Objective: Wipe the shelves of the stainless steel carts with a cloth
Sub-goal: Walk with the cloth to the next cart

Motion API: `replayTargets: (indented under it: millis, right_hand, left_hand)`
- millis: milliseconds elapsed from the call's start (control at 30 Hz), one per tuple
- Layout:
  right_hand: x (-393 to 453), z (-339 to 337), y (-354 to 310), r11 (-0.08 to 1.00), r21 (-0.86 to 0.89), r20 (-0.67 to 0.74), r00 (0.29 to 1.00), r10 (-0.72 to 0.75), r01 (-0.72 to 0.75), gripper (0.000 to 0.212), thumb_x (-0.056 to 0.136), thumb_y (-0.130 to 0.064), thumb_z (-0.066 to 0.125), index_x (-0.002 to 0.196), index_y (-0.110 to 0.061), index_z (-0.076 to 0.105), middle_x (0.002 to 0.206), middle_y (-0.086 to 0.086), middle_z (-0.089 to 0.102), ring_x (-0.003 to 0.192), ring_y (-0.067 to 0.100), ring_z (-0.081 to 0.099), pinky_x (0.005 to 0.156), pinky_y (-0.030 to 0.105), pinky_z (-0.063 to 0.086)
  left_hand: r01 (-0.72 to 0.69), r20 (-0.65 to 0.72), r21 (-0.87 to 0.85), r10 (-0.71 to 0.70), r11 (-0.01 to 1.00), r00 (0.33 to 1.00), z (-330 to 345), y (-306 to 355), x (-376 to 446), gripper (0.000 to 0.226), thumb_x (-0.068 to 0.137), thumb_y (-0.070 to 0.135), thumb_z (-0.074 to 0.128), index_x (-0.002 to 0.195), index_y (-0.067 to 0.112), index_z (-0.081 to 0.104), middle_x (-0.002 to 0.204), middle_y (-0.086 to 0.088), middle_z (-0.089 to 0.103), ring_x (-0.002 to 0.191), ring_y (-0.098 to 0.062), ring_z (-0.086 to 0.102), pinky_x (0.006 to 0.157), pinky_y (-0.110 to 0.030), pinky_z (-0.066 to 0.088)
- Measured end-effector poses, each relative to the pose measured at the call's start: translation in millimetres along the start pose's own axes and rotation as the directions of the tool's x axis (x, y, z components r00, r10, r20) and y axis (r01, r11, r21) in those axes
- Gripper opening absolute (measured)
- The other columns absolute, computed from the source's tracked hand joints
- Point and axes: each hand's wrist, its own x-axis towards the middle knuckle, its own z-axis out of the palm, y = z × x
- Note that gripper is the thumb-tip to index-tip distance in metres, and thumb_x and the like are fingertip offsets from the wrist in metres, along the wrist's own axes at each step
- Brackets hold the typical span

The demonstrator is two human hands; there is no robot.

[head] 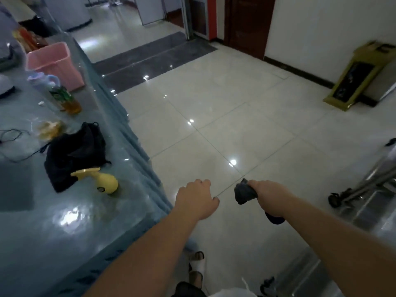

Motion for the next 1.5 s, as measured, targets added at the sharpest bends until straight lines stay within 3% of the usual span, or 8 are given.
replayTargets:
  millis: [233, 567, 700, 833, 933, 1033, 1267, 1500]
  right_hand:
    - [42.8, -28.7, 7.1, 0.958, 0.201, -0.049, 0.975, 0.219, -0.205, 0.059, 0.097, -0.006, 0.051, 0.151, -0.026, 0.041, 0.13, 0.002, 0.062, 0.115, 0.023, 0.062, 0.097, 0.035, 0.05]
    - [45.5, -66.6, 108.7, 0.743, 0.422, 0.142, 0.848, 0.511, -0.519, 0.057, 0.108, -0.011, 0.046, 0.161, -0.013, 0.027, 0.162, 0.006, 0.039, 0.146, 0.02, 0.04, 0.116, 0.027, 0.027]
    - [56.1, -90.6, 177.6, 0.681, 0.502, 0.074, 0.811, 0.58, -0.532, 0.049, 0.105, -0.006, 0.046, 0.153, -0.013, 0.042, 0.137, 0.013, 0.06, 0.125, 0.027, 0.059, 0.102, 0.029, 0.045]
    - [73.4, -120.2, 242.5, 0.607, 0.582, 0.137, 0.801, 0.582, -0.541, 0.04, 0.105, -0.007, 0.043, 0.144, -0.008, 0.053, 0.138, 0.014, 0.06, 0.128, 0.023, 0.056, 0.092, 0.016, 0.035]
    - [79.9, -122.9, 286.8, 0.566, 0.609, 0.041, 0.735, 0.676, -0.555, 0.041, 0.101, -0.013, 0.044, 0.14, -0.021, 0.052, 0.116, 0.01, 0.067, 0.105, 0.031, 0.067, 0.094, 0.042, 0.055]
    - [81.4, -126.1, 318.4, 0.486, 0.665, 0.035, 0.674, 0.738, -0.567, 0.04, 0.1, -0.013, 0.044, 0.138, -0.024, 0.052, 0.109, 0.008, 0.067, 0.097, 0.032, 0.067, 0.087, 0.047, 0.057]
    - [100.4, -130.7, 390.2, 0.217, 0.753, 0.172, 0.505, 0.846, -0.621, 0.034, 0.099, -0.013, 0.047, 0.131, -0.023, 0.053, 0.107, 0.006, 0.066, 0.096, 0.03, 0.067, 0.085, 0.045, 0.057]
    - [132.7, -149.8, 431.8, -0.288, 0.785, 0.521, 0.333, 0.786, -0.548, 0.06, 0.095, -0.012, 0.063, 0.15, -0.02, 0.04, 0.145, 0.008, 0.056, 0.127, 0.029, 0.057, 0.107, 0.039, 0.046]
  left_hand:
    - [-0.268, 0.077, 0.12, 0.26, 0.956, 0.962, -56.4, -1.3, 122.6, 0.062, 0.101, 0.055, 0.046, 0.153, 0.021, 0.044, 0.148, -0.007, 0.053, 0.13, -0.03, 0.053, 0.101, -0.044, 0.043]
    - [-0.598, 0.231, 0.26, 0.553, 0.758, 0.801, -81.4, 141.6, 245.9, 0.063, 0.101, 0.054, 0.046, 0.154, 0.021, 0.043, 0.147, -0.007, 0.054, 0.131, -0.03, 0.053, 0.104, -0.045, 0.045]
    - [-0.669, 0.255, 0.334, 0.62, 0.664, 0.742, -98.4, 220.7, 295.5, 0.063, 0.101, 0.054, 0.046, 0.154, 0.02, 0.044, 0.147, -0.007, 0.054, 0.131, -0.03, 0.053, 0.104, -0.045, 0.047]
    - [-0.714, 0.284, 0.331, 0.657, 0.617, 0.699, -116.6, 296.9, 335.4, 0.065, 0.1, 0.055, 0.046, 0.156, 0.022, 0.042, 0.149, -0.006, 0.053, 0.132, -0.029, 0.053, 0.106, -0.046, 0.047]
    - [-0.749, 0.307, 0.32, 0.684, 0.58, 0.661, -122.7, 348.6, 362.4, 0.065, 0.1, 0.056, 0.047, 0.156, 0.023, 0.042, 0.15, -0.004, 0.053, 0.132, -0.028, 0.053, 0.106, -0.046, 0.047]
    - [-0.793, 0.37, 0.345, 0.704, 0.502, 0.606, -122.5, 393.7, 386.4, 0.066, 0.101, 0.056, 0.046, 0.157, 0.023, 0.041, 0.151, -0.005, 0.052, 0.133, -0.029, 0.052, 0.107, -0.047, 0.047]
    - [-0.901, 0.494, 0.376, 0.775, 0.217, 0.394, -110.2, 517.4, 458.9, 0.063, 0.099, 0.056, 0.045, 0.153, 0.023, 0.045, 0.146, -0.005, 0.056, 0.13, -0.03, 0.053, 0.103, -0.045, 0.047]
    - [-0.942, 0.671, 0.308, 0.733, -0.138, 0.112, -88.4, 620.3, 526.8, 0.061, 0.099, 0.056, 0.048, 0.15, 0.022, 0.048, 0.145, -0.006, 0.056, 0.13, -0.031, 0.055, 0.101, -0.042, 0.047]
